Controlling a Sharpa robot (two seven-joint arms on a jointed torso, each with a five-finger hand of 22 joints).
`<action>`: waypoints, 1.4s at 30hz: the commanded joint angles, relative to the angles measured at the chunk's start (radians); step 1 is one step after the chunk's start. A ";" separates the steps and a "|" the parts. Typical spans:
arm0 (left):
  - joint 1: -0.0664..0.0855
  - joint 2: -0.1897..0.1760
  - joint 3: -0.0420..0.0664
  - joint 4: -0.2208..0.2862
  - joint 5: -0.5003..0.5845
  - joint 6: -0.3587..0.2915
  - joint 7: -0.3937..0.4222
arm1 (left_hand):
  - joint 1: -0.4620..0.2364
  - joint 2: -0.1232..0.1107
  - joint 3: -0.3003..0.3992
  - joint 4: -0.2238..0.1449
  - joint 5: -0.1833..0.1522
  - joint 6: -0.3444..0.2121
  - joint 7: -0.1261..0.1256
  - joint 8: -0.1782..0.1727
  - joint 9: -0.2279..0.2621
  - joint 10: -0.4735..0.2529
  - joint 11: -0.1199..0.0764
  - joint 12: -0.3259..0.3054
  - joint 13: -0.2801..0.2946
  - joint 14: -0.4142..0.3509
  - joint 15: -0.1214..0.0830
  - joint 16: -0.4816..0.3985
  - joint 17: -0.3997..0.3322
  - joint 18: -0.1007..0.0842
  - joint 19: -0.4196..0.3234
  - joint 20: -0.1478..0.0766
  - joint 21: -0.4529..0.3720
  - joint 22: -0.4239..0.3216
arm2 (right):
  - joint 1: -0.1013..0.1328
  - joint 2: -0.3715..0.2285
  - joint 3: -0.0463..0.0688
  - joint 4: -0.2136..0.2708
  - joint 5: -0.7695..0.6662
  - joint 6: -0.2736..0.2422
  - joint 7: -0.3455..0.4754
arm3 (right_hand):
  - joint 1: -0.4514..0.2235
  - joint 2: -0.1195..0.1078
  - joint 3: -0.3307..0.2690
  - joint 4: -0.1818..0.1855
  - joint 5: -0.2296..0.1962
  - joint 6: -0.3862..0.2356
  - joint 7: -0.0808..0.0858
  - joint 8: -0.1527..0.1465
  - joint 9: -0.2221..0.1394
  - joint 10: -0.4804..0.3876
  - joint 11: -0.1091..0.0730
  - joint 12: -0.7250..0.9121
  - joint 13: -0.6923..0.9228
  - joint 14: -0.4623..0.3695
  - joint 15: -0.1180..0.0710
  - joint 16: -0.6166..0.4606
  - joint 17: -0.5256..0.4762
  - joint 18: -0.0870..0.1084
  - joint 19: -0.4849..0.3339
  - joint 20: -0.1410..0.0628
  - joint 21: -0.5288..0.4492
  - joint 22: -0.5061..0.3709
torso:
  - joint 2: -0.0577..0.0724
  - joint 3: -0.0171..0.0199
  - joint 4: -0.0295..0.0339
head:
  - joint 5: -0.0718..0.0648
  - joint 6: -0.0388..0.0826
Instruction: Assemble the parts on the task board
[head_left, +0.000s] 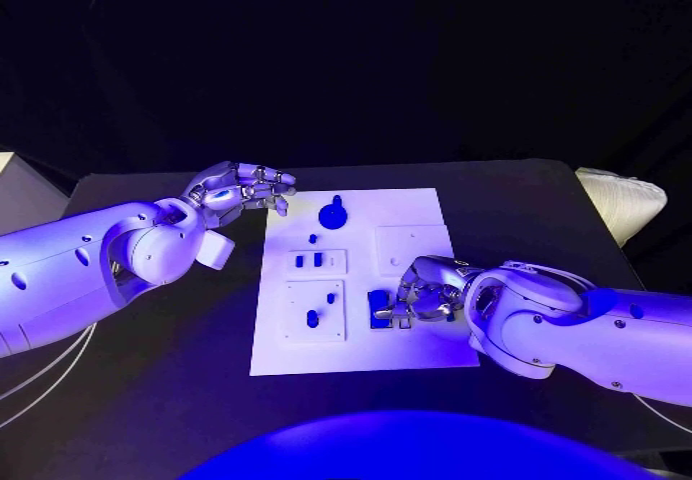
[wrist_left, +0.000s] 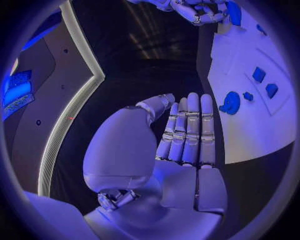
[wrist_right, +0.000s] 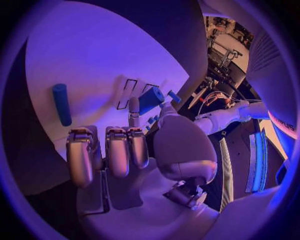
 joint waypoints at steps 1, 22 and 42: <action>0.000 0.001 0.000 0.001 0.004 0.017 0.003 | 0.001 0.008 0.006 0.002 0.005 0.000 0.008 -0.004 -0.002 -0.001 0.007 -0.006 0.001 0.002 0.001 -0.006 0.001 0.004 0.003 0.006 -0.004 -0.001 | -0.001 -0.002 0.000 0.001 0.002 0.035 0.040 | 0.039 -0.004 -0.003 0.005 0.006 -0.007 0.001 0.004 -0.002 0.089 -0.009 0.006 0.247 0.091 -0.006 0.006 0.199 -0.016 0.096 -0.008 0.002 0.254 | 0.001 -0.0006 -0.0005 | 0.002 0.000; -0.001 0.000 -0.001 0.001 0.004 0.017 0.002 | 0.001 0.008 0.006 0.002 0.005 0.000 0.008 -0.004 -0.002 -0.001 0.007 -0.006 0.001 0.002 0.001 -0.006 0.001 0.004 0.003 0.006 -0.004 -0.001 | -0.001 0.007 0.000 -0.025 -0.015 0.016 0.020 | 0.113 0.034 0.004 0.002 0.040 -0.010 0.000 0.006 -0.009 0.089 -0.010 0.006 0.248 0.091 -0.007 0.005 0.199 -0.017 0.096 -0.009 0.003 0.254 | 0.001 -0.0006 0.0005 | 0.002 0.000; -0.001 -0.001 -0.002 0.001 0.004 0.019 0.000 | 0.001 0.011 0.008 0.003 0.005 0.000 0.008 -0.004 -0.003 0.000 0.008 -0.007 0.001 0.002 0.001 -0.008 0.003 0.003 0.003 0.006 -0.004 0.000 | -0.001 0.003 0.000 -0.026 -0.019 -0.056 0.065 | 0.143 0.035 0.008 0.006 0.010 -0.011 0.001 0.004 -0.015 0.086 -0.009 -0.003 0.244 0.090 -0.007 0.004 0.197 -0.017 0.097 -0.009 0.004 0.255 | 0.000 -0.0003 0.0002 | 0.001 0.000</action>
